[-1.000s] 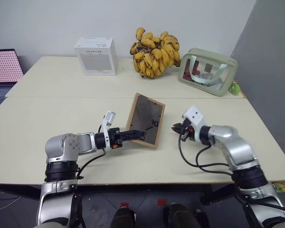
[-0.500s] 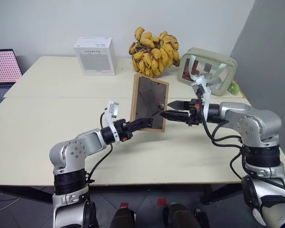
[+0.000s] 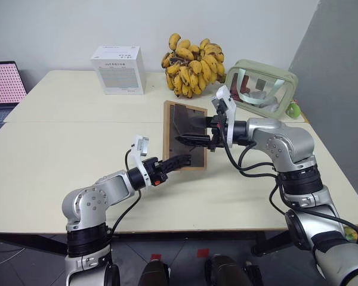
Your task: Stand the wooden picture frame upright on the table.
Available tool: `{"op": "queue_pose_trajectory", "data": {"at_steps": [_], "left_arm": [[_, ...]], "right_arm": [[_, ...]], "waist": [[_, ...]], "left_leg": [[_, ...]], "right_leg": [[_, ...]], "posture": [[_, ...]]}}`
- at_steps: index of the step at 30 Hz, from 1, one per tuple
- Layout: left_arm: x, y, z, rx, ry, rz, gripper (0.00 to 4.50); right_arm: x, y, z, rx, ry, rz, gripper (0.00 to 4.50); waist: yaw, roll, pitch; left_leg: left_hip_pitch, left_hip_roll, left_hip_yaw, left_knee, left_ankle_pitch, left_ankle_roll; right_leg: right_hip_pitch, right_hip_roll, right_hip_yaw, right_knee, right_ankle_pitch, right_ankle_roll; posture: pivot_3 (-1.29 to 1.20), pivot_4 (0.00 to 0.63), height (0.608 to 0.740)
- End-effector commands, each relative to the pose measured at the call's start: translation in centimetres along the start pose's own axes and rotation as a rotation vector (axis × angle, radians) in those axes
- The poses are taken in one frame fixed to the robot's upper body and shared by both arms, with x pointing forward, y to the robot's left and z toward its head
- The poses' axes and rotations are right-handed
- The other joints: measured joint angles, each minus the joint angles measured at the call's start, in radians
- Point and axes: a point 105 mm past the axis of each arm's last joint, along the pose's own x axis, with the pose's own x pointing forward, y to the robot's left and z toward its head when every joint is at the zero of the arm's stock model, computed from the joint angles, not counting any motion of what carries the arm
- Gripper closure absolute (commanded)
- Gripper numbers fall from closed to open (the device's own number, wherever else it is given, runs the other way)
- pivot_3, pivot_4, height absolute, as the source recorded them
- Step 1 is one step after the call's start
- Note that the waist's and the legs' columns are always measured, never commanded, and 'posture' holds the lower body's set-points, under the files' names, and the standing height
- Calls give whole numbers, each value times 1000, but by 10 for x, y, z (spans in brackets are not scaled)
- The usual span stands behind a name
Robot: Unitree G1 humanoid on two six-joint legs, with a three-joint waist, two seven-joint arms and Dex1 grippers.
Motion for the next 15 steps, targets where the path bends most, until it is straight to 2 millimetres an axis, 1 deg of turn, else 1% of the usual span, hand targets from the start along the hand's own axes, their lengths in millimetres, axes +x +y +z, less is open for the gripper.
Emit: {"op": "queue_pose_trajectory", "data": {"at_steps": [1,4,8,10,12,13,15], "left_arm": [[3,-17,12,52,-44,-60,3219],[1,-15,9,45,-42,-50,3219],[2,-17,7,16,-43,-67,3219],[3,-20,6,-11,-30,-92,3219],[1,-24,4,-54,-9,-128,3219],[0,-25,4,-74,-4,-141,3219],[-3,-28,1,-129,22,-179,3219]], "right_arm": [[-9,39,5,-2,-18,243,37],[-32,38,1,21,-6,253,37],[-54,31,-10,47,34,198,37],[-69,20,-17,35,61,112,37],[-87,4,-22,3,84,-8,37],[-94,0,-24,-10,97,-40,37],[-117,-4,-39,-96,187,-90,37]], "waist": [[5,0,0],[10,0,0],[10,0,0],[9,0,0],[10,0,0],[10,-1,0],[9,-1,1]], "left_leg": [[0,0,0,0,0,0],[0,0,0,0,0,0],[0,0,0,0,0,0],[1,0,0,0,0,0],[1,0,0,0,0,0],[1,0,0,0,0,0],[0,0,0,0,0,0]], "right_leg": [[0,0,0,0,0,0],[0,0,0,0,0,0],[0,0,0,0,0,-1],[0,0,0,0,-2,-4],[0,0,0,0,-2,-4],[0,0,0,-1,-3,-5],[0,0,0,-1,-4,-6]], "posture": [[0,150,740],[0,150,740],[0,150,740],[0,150,740],[0,150,740],[0,150,740],[0,150,740]]}}
